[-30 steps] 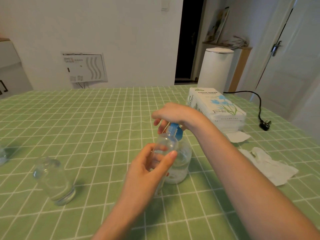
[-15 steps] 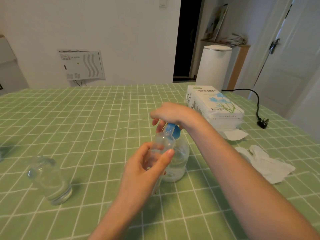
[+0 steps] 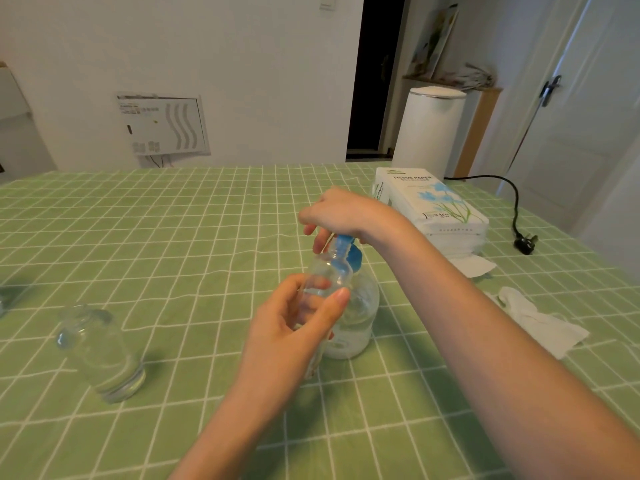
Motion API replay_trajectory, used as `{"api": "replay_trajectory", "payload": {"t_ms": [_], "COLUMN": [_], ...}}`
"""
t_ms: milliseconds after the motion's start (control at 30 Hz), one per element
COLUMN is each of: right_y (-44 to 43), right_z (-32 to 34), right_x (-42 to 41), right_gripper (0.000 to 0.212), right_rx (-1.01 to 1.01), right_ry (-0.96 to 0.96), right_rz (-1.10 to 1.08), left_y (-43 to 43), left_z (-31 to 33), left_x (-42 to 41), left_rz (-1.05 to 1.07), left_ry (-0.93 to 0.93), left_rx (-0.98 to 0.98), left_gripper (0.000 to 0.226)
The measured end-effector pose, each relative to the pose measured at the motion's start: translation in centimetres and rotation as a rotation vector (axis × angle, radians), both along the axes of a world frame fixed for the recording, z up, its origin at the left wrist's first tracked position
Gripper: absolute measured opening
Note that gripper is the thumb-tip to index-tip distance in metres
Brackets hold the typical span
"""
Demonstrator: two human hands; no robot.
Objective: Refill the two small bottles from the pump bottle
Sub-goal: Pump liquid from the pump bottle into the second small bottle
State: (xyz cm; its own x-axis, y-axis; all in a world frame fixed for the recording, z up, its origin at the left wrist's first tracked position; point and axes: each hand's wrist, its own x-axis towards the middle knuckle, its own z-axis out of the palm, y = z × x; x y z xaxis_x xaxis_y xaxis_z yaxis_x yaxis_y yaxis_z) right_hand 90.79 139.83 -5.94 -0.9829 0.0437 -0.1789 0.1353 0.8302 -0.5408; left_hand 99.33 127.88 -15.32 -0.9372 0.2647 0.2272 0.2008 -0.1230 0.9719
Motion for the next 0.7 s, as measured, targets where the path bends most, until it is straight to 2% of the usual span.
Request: {"api": "replay_trajectory", "payload": {"t_ms": [133,300,533,700], "right_y": [-0.1,-0.2,0.2,0.1], "right_z": [-0.1,-1.0,-0.2,-0.3], "right_x": [0.1,0.2,-0.4,-0.4], "right_gripper": [0.028,0.027,0.033,0.023], "right_rx": [0.023,0.005,0.008,0.005], "right_ry": [-0.034,-0.056,0.037,-0.006], "right_rz": [0.004,-0.011,0.011,0.014], "left_y": [0.0,0.0,0.1,0.2], "left_z": [0.0,-0.3,0.3,0.4], "left_x": [0.1,0.3,0.3,0.3], "left_rz": [0.008,0.025,0.02,0.009], "left_ry": [0.003,-0.017,-0.01,-0.009], "left_rx": [-0.028,-0.037,-0.026,-0.006], "left_gripper": [0.038,0.027,0.035,0.039]}}
